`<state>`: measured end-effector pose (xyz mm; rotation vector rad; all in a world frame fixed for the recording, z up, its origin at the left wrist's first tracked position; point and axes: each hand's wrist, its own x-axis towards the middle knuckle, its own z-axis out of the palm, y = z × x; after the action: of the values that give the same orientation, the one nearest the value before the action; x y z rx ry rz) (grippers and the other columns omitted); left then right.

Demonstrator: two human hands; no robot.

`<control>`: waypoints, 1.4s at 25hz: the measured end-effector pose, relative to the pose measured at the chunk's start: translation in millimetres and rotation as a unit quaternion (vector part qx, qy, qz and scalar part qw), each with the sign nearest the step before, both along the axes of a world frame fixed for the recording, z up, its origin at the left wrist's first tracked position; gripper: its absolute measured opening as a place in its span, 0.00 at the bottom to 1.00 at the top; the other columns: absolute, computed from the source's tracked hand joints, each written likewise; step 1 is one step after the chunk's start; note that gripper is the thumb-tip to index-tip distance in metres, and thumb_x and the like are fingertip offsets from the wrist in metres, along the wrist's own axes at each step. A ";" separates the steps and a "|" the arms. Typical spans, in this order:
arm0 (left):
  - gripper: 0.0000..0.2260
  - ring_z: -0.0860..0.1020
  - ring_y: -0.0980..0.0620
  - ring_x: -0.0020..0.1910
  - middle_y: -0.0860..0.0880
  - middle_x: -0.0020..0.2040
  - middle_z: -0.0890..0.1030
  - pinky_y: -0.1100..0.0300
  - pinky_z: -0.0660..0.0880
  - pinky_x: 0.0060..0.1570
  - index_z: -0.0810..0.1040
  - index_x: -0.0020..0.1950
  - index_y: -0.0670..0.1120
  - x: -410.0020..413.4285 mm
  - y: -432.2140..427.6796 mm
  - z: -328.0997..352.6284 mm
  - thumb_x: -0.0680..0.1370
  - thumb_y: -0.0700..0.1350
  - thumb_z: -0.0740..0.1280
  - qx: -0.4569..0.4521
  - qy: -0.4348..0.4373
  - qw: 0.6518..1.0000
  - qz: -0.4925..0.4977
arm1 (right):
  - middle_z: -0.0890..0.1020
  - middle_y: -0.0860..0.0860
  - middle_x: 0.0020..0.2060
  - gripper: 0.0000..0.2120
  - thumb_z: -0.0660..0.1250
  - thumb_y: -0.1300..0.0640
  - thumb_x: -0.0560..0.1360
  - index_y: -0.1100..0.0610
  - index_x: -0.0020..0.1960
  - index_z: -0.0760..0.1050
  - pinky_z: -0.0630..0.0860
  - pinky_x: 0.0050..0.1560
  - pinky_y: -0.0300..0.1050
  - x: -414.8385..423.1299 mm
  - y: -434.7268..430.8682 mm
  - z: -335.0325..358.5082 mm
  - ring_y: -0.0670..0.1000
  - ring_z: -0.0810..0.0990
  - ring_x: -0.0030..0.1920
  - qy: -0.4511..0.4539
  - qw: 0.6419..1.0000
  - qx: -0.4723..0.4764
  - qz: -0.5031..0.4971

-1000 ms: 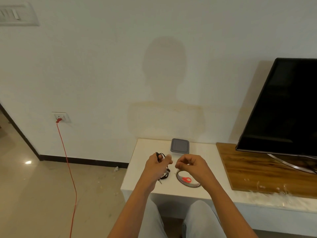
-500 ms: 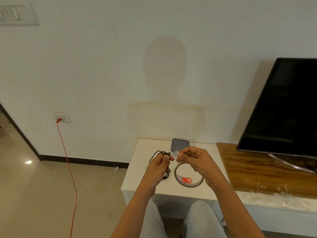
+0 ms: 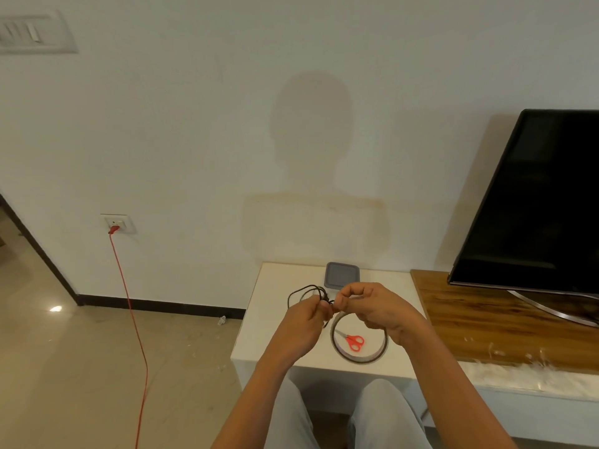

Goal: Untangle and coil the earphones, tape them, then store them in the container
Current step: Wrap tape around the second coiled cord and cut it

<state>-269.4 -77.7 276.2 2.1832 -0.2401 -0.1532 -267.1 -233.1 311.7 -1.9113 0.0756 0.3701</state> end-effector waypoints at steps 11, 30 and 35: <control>0.18 0.73 0.55 0.41 0.49 0.43 0.78 0.65 0.69 0.44 0.73 0.44 0.46 -2.6 0.8 5.4 0.84 0.52 0.50 -0.038 0.118 0.991 -0.050 | 0.79 0.52 0.29 0.05 0.69 0.60 0.74 0.57 0.40 0.81 0.59 0.32 0.41 1.3 -2.6 -22.8 0.49 0.63 0.30 0.035 0.991 0.127 0.002; 0.09 0.78 0.50 0.41 0.47 0.38 0.82 0.62 0.73 0.46 0.79 0.47 0.42 -2.1 -3.7 -10.7 0.79 0.46 0.65 -0.311 0.147 0.936 0.076 | 0.83 0.46 0.32 0.04 0.70 0.57 0.74 0.54 0.40 0.80 0.70 0.32 0.32 0.1 -0.3 -8.0 0.39 0.77 0.28 -0.055 0.998 0.026 0.010; 0.08 0.83 0.55 0.45 0.48 0.44 0.85 0.74 0.73 0.40 0.80 0.46 0.46 -6.9 -7.2 -6.0 0.79 0.49 0.65 -0.271 0.068 0.958 0.069 | 0.83 0.45 0.30 0.05 0.70 0.56 0.73 0.55 0.39 0.80 0.71 0.32 0.31 2.1 -3.5 -5.8 0.40 0.78 0.30 -0.073 0.997 0.002 0.012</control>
<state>-276.4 -85.0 270.2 1.6283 -0.0408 -0.1377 -264.9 -236.6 305.8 -1.9306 -0.0457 0.2455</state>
